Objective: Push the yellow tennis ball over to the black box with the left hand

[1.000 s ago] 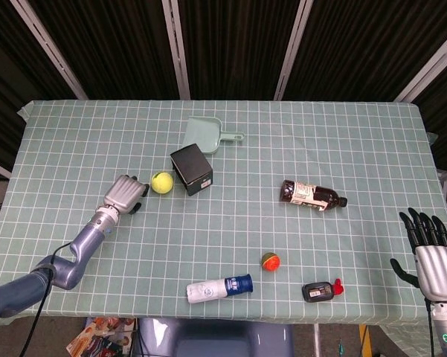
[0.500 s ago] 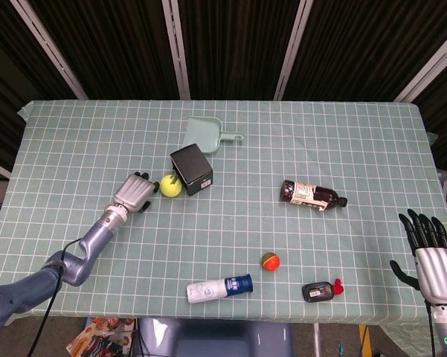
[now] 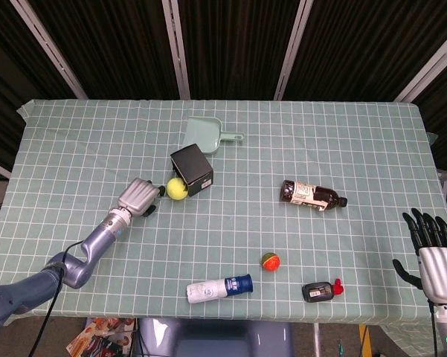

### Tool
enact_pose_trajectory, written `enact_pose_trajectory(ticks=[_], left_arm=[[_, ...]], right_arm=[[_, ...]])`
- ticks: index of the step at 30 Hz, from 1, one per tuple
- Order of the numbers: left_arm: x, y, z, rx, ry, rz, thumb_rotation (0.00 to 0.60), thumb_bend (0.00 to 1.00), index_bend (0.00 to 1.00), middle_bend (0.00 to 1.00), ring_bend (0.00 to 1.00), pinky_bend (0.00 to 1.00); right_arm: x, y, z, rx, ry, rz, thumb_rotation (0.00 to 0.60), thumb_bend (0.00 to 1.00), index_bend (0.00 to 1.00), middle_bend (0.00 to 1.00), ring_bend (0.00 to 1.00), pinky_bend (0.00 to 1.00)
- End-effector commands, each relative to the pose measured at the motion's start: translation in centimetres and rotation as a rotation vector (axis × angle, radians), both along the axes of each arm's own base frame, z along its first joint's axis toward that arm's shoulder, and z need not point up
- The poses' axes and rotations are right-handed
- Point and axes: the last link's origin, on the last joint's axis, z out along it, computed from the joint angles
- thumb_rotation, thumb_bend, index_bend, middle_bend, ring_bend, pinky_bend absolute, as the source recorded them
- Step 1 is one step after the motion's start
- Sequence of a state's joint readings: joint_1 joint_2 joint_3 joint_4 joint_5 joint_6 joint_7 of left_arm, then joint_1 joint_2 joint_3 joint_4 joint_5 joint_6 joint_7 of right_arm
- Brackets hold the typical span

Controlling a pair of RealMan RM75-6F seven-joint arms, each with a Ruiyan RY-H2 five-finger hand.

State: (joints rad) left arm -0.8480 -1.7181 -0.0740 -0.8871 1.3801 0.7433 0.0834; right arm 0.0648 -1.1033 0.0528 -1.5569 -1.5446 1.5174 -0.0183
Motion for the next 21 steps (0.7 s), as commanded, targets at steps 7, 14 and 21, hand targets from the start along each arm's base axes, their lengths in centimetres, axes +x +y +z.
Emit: enact_pose_trajectory(ticks=[7,14,21], left_arm=[[0.9,-0.4,-0.2,-0.025,-0.06,-0.003,0.6,0.32,0.4,0.64,0.43,0.62],[2.1,-1.2,-0.3,-0.062,-0.16,-0.032,0.6,0.32,0.41,0.66,0.44,0.63],[2.5,-1.9,0.3,-0.099,-0.214,-0.043,0.6,0.32,0.43,0.68,0.48,0.67]], right_arm=[[0.0,0.0,-0.1,0.004,0.001,-0.002,0.6,0.3,0.0,0.0,0.0,0.0],[-0.1,-0.1,-0.2,0.006,0.004,-0.006,0.6,0.3,0.0,0.0,0.0,0.0],[-0.1,-0.1,-0.1,0.004,0.003,-0.005,0.6,0.3,0.0,0.0,0.0,0.0]])
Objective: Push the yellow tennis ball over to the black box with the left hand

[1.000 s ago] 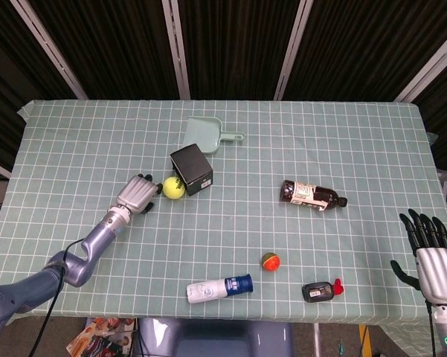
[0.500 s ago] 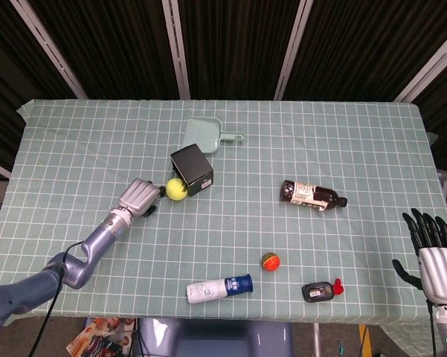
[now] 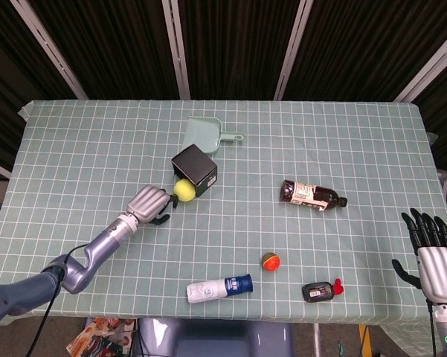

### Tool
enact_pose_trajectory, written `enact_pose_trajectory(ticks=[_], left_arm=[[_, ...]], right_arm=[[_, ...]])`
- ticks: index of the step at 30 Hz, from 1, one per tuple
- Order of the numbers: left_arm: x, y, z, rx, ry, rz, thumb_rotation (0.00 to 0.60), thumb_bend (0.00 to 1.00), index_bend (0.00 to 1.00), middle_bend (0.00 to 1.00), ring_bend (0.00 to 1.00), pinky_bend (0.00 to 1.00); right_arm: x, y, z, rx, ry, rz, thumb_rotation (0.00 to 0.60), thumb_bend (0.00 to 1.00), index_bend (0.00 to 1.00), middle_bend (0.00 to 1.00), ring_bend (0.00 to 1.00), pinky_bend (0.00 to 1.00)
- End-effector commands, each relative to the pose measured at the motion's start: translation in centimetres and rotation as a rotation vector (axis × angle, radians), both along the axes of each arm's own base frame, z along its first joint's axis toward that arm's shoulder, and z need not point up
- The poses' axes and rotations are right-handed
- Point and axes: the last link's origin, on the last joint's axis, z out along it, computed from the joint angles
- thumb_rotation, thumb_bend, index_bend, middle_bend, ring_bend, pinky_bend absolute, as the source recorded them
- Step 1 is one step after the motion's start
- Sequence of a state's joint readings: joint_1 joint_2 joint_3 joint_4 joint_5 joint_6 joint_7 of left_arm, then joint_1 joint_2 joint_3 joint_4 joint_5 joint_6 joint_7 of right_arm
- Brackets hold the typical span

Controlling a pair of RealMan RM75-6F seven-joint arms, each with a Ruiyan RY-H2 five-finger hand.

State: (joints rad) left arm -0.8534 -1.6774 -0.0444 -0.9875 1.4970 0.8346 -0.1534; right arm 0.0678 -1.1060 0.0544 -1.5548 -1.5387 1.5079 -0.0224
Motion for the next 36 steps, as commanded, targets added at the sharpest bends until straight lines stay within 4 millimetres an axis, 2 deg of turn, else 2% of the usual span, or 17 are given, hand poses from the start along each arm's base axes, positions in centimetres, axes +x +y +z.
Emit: enact_pose_trajectory(ticks=[1,7,9,12,21,29,36], left_arm=[[0.0,-0.1,0.2,-0.001,-0.003,-0.009,0.6,0.32,0.43,0.68,0.48,0.67],[0.2,0.2,-0.4,-0.005,-0.003,0.002,0.6,0.32,0.41,0.62,0.43,0.63],[0.2,0.4,-0.6,-0.003,0.005,0.004,0.6,0.32,0.37,0.51,0.36,0.5],[0.2,0.7,-1.0,-0.008,0.016,0.02,0.6,0.32,0.32,0.4,0.28,0.37],[0.7,0.7,-1.5,0.0,-0.01,-0.009,0.6,0.32,0.26,0.25,0.11,0.23],[1.2,0.7,-1.5,0.019,-0.047,-0.049,0.6,0.31,0.24,0.2,0.05,0.14],[1.0,1.2,-1.9,0.069,0.025,-0.101,0.6,0.31,0.22,0.18,0.03,0.1]], right_arm=[[0.1,0.0,0.0,0.0,-0.001,0.003,0.6,0.3,0.0,0.0,0.0,0.0],[0.1,0.3,0.2,-0.009,-0.007,0.01,0.6,0.3,0.0,0.0,0.0,0.0],[0.2,0.4,0.3,-0.011,-0.009,0.012,0.6,0.3,0.0,0.0,0.0,0.0],[0.2,0.4,0.3,-0.006,-0.011,0.013,0.6,0.3,0.0,0.0,0.0,0.0],[0.1,0.5,0.5,0.005,-0.019,0.014,0.6,0.3,0.0,0.0,0.0,0.0],[0.1,0.7,0.5,0.005,-0.02,0.017,0.6,0.3,0.0,0.0,0.0,0.0],[0.2,0.7,0.5,0.013,-0.025,0.02,0.6,0.3,0.0,0.0,0.0,0.0]])
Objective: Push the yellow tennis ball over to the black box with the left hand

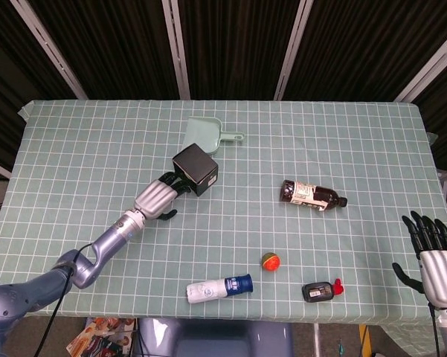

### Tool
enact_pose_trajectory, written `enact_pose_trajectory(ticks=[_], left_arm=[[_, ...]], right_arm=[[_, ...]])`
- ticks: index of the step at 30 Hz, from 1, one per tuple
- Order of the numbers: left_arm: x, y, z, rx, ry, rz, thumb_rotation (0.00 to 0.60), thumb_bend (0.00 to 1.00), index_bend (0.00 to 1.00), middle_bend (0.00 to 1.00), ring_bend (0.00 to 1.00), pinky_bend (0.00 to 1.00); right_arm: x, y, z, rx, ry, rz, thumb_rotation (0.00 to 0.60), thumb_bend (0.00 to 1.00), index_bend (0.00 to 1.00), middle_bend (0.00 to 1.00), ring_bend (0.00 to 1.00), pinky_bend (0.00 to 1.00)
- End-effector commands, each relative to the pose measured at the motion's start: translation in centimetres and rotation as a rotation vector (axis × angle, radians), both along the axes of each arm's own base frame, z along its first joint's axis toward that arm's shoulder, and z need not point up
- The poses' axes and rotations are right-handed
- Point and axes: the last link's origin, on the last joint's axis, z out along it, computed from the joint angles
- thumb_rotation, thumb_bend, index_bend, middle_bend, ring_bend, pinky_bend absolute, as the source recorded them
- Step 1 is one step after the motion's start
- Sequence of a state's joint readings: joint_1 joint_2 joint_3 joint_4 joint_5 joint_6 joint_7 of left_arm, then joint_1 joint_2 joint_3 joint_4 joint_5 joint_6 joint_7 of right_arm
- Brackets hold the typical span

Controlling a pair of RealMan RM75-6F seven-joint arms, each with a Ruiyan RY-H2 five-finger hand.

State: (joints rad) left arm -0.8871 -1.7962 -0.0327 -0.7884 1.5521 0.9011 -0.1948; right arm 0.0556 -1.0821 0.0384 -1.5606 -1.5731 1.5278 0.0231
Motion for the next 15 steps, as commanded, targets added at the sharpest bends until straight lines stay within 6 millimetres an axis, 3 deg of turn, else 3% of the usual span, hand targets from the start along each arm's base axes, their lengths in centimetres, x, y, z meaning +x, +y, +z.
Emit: enact_pose_trajectory(ticks=[1,10,15], left_arm=[[0.0,-0.1,-0.5,0.005,0.013,-0.011,0.6,0.31,0.22,0.18,0.03,0.1],[-0.5,-1.7,0.5,-0.035,-0.024,-0.021,0.6,0.27,0.19,0.18,0.02,0.1],[-2.0,-5.2,3.4,-0.077,-0.047,-0.015,0.6,0.21,0.15,0.18,0.02,0.1]], right_arm=[[0.0,0.0,0.0,-0.001,0.0,-0.001,0.6,0.3,0.0,0.0,0.0,0.0],[-0.1,-0.1,0.0,0.0,0.004,-0.004,0.6,0.3,0.0,0.0,0.0,0.0],[-0.1,0.1,-0.1,0.005,0.006,0.0,0.6,0.3,0.0,0.0,0.0,0.0]])
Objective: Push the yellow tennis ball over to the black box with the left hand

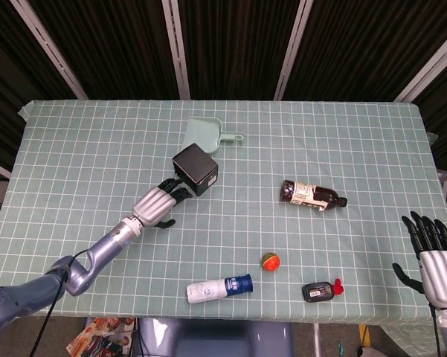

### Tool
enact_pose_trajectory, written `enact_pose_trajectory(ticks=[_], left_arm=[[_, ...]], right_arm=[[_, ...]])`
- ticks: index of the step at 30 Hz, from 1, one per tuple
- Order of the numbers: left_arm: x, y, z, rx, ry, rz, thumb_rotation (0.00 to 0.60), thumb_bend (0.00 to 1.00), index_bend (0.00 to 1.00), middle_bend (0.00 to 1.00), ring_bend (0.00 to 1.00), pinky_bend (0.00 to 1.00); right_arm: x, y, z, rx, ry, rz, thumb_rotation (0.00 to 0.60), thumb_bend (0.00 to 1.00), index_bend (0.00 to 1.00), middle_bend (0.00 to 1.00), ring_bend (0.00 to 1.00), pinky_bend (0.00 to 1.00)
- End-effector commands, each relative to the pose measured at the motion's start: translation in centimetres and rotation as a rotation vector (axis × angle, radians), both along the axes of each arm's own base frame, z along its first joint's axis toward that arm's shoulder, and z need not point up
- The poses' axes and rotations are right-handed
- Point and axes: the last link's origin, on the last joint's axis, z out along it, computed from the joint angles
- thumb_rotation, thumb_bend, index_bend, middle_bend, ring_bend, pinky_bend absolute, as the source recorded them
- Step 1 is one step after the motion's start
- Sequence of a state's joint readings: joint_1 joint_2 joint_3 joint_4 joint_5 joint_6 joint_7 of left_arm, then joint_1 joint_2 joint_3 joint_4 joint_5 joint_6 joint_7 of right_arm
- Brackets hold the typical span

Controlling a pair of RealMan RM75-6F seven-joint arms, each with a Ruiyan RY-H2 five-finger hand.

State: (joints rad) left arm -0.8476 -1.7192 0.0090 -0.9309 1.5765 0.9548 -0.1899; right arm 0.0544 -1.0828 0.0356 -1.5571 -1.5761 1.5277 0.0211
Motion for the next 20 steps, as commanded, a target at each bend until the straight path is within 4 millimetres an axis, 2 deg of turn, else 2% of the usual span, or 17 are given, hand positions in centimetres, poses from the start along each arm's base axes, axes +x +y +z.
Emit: enact_pose_trajectory(ticks=[1,2,3,5,9,12,15,20], left_arm=[[-1.8,-3.7,3.3,-0.029,-0.025,0.009,0.6,0.2,0.14,0.18,0.02,0.1],[-2.1,-4.6,4.2,-0.028,-0.039,0.014,0.6,0.19,0.12,0.18,0.02,0.1],[-3.9,-7.7,7.2,0.018,-0.066,0.03,0.6,0.17,0.11,0.17,0.02,0.1],[-5.3,-10.9,10.0,0.096,-0.028,0.061,0.6,0.15,0.09,0.16,0.02,0.09],[-6.8,-15.1,13.0,0.281,0.007,0.159,0.6,0.11,0.07,0.09,0.0,0.05],[-8.2,-18.0,14.1,0.386,-0.011,0.249,0.6,0.09,0.05,0.05,0.0,0.02],[-8.8,-19.2,14.9,0.417,0.028,0.268,0.6,0.08,0.0,0.0,0.0,0.0],[-9.1,-19.8,15.8,0.444,0.016,0.277,0.6,0.08,0.0,0.0,0.0,0.0]], right_arm=[[0.0,0.1,0.0,0.002,0.001,0.0,0.6,0.3,0.0,0.0,0.0,0.0],[0.0,0.1,0.0,0.003,0.002,0.0,0.6,0.3,0.0,0.0,0.0,0.0],[0.1,0.3,-0.2,0.013,0.005,0.008,0.6,0.3,0.0,0.0,0.0,0.0],[0.3,0.5,-0.4,0.026,-0.001,0.017,0.6,0.3,0.0,0.0,0.0,0.0],[0.6,0.6,-0.7,0.048,-0.005,0.03,0.6,0.3,0.0,0.0,0.0,0.0],[0.8,0.7,-1.0,0.052,-0.002,0.036,0.6,0.3,0.0,0.0,0.0,0.0],[1.1,0.7,-1.2,0.053,-0.004,0.046,0.6,0.3,0.0,0.0,0.0,0.0],[1.3,0.7,-1.5,0.05,-0.003,0.053,0.6,0.3,0.0,0.0,0.0,0.0]])
